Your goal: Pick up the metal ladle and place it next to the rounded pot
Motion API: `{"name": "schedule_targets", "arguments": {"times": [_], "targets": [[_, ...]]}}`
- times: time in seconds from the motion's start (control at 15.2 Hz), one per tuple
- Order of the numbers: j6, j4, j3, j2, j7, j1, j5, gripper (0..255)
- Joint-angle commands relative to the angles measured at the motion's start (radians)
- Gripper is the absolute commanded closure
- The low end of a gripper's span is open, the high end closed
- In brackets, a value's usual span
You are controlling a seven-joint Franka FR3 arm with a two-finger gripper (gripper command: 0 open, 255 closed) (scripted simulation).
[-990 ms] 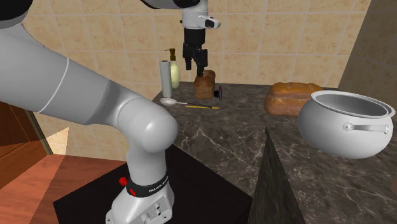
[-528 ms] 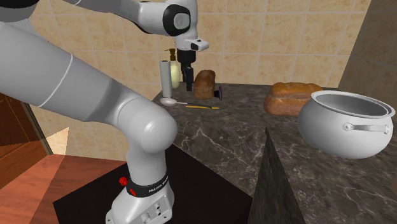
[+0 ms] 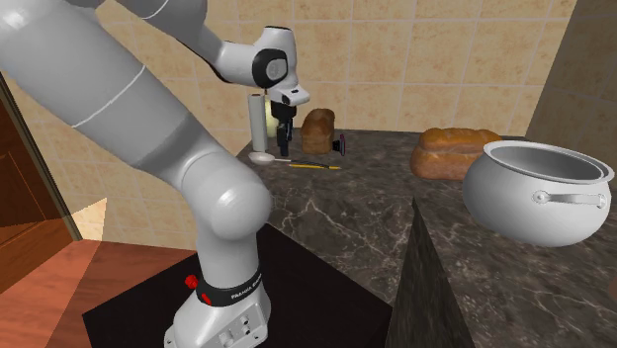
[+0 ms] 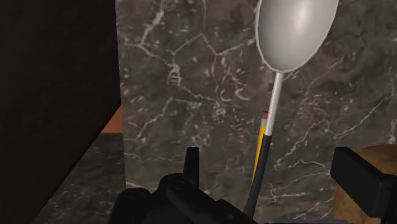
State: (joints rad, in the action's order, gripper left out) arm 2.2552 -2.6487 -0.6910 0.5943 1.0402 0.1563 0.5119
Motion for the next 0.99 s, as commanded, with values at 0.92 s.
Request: {"name": "schedule_targets", "arguments": {"times": [0.92], "targets": [[0.248,-0.002,-0.177,-0.212,0.151,0.105,-0.018,0]]}}
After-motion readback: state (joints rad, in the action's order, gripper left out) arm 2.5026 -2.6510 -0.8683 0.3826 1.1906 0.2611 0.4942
